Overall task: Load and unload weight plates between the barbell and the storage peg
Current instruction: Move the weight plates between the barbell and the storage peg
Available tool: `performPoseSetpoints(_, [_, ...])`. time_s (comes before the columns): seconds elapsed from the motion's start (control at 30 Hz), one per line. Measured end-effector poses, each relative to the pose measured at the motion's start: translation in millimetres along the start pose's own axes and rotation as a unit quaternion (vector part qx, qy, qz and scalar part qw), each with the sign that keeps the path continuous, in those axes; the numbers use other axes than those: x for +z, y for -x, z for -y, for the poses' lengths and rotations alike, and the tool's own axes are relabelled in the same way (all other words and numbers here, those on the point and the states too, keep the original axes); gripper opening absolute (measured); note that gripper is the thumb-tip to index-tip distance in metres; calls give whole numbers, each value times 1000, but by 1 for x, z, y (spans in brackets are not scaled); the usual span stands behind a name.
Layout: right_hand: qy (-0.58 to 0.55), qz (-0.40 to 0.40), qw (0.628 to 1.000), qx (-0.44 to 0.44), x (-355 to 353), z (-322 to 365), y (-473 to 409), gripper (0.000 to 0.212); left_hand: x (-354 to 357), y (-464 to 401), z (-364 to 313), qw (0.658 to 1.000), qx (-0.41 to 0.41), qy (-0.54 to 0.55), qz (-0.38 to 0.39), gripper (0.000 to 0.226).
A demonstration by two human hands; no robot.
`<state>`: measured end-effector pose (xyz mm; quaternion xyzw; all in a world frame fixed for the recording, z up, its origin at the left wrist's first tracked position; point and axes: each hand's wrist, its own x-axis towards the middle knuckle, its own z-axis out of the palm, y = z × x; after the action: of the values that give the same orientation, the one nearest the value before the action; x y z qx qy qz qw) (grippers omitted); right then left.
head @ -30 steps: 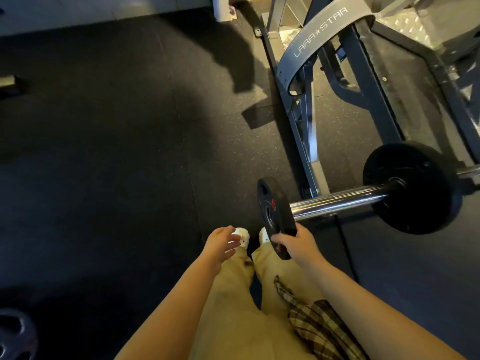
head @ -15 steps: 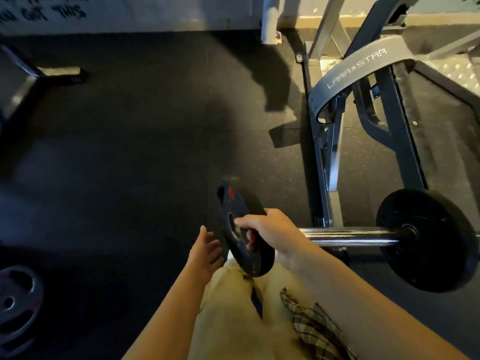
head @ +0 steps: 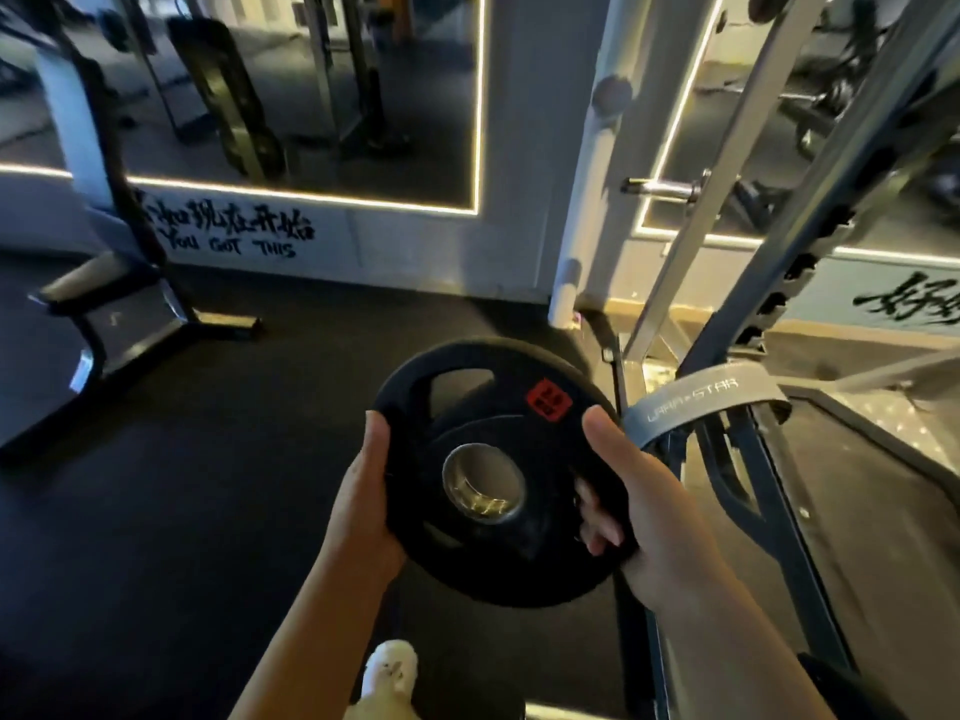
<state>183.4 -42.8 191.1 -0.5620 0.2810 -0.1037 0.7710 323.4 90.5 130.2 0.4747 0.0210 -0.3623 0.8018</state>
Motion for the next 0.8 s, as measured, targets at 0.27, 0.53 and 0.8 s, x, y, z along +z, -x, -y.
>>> performPoseSetpoints(0.27, [-99, -83, 991, -36, 51, 18, -97, 64, -14, -99, -89, 995, -27, -90, 47, 62])
performPoseSetpoints(0.53, [-125, -141, 982, 1, 132, 36, -189, 53, -49, -191, -180, 990, -59, -113, 67, 61])
performPoseSetpoints(0.8, [-168, -198, 964, -60, 142, 74, -228, 41, -25, -244, -213, 984, -60, -122, 116, 73])
